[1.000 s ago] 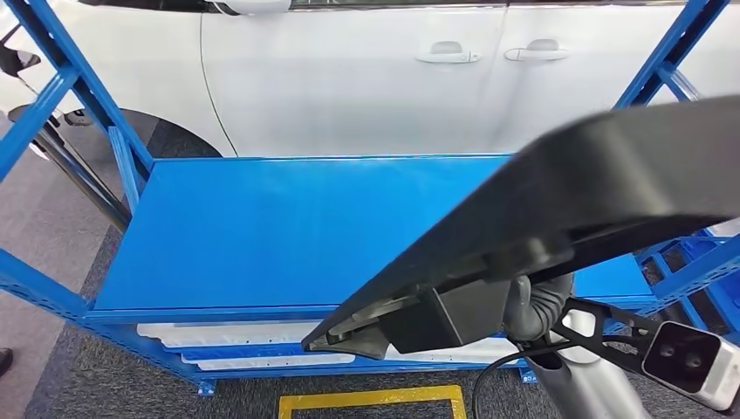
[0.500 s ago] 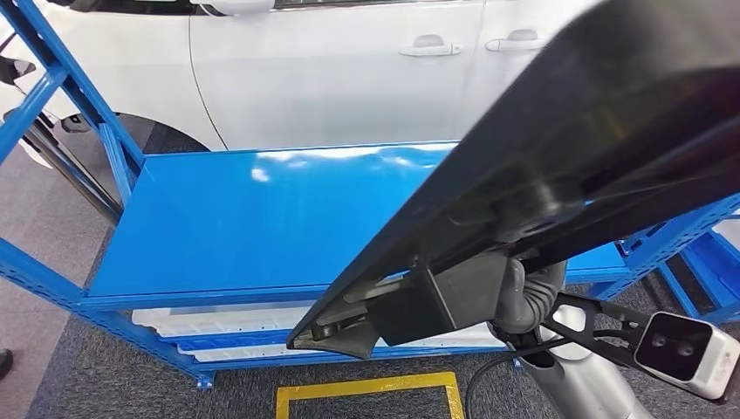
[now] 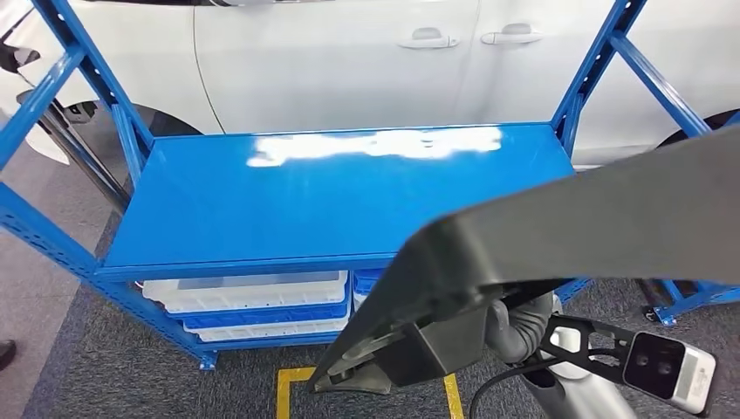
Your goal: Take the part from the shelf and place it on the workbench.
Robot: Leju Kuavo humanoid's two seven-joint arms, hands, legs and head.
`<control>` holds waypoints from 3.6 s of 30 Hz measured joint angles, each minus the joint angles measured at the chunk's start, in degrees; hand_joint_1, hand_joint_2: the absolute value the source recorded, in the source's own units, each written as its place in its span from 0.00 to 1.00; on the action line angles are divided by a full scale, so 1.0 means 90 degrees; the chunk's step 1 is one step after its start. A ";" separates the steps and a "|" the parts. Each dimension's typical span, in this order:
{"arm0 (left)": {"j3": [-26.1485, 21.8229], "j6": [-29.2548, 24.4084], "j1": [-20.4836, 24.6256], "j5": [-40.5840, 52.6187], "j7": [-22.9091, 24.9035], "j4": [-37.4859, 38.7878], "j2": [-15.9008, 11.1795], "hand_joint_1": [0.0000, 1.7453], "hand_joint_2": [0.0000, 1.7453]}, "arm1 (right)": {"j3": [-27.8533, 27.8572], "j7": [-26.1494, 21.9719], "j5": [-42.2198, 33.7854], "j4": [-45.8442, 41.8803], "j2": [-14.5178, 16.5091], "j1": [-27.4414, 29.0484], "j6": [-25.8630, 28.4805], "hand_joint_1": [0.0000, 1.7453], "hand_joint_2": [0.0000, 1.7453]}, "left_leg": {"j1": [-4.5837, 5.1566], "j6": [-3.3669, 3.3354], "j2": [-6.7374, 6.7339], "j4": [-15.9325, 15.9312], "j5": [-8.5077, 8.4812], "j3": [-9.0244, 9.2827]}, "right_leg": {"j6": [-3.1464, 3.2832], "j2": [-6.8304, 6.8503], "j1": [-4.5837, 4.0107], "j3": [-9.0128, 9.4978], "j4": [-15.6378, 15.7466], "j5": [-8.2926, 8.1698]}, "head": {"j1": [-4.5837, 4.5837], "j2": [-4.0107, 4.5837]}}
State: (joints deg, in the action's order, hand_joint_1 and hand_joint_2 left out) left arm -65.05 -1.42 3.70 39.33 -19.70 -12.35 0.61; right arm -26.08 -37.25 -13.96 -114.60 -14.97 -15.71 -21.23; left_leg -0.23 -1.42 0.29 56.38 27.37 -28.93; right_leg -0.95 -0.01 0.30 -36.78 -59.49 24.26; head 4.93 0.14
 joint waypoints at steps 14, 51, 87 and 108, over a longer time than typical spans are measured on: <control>0.0001 0.0126 0.0022 0.0121 0.0080 0.0000 -0.0047 0.00 0.00 | 0.0119 -0.0002 -0.0374 0.0304 0.0015 -0.0305 0.0315 1.00 1.00 | 0.0035 0.0176 -0.0085 0.0151 -0.0696 -0.0902 | 0.0151 0.0035 -0.0006 0.0944 0.0306 0.0515 | 0.0001 -0.0001; -0.0117 0.0089 0.0037 0.0115 0.0099 0.0000 0.0094 0.00 0.00 | 0.0119 -0.0002 0.0082 0.0308 0.0017 -0.0077 -0.0022 1.00 1.00 | -0.0014 0.0355 -0.0044 0.1936 0.0649 -0.1112 | 0.0284 0.0077 -0.0018 0.0341 0.0363 -0.0085 | 0.0001 0.0001; -0.0729 0.0889 0.0150 -0.0315 0.0986 0.0000 0.0192 0.00 0.00 | -0.0394 0.0062 -0.0010 0.0606 0.0010 -0.0784 0.0254 1.00 1.00 | -0.0030 0.0302 0.0026 0.0218 -0.0103 -0.0216 | 0.0218 0.0117 -0.0032 0.0531 0.0222 0.0196 | 0.0003 0.0001; -0.0552 0.0439 0.0118 0.0014 0.0775 0.0000 0.0285 0.00 0.00 | -0.0306 -0.0002 0.0530 0.0616 -0.0020 -0.0414 0.0311 1.00 1.00 | 0.0035 0.0251 -0.0287 0.0588 0.0059 -0.0612 | 0.0307 0.0207 -0.0015 0.0506 0.0234 0.0159 | 0.0004 0.0000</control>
State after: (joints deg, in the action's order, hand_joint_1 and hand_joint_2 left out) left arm -70.02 2.54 4.76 39.46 -12.72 -12.35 3.17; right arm -28.83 -37.27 -9.18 -109.05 -15.15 -19.44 -18.43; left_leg 0.08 0.84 -2.29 61.68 27.89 -34.43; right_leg 1.82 1.86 0.17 -32.22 -57.38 25.68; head 4.96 0.14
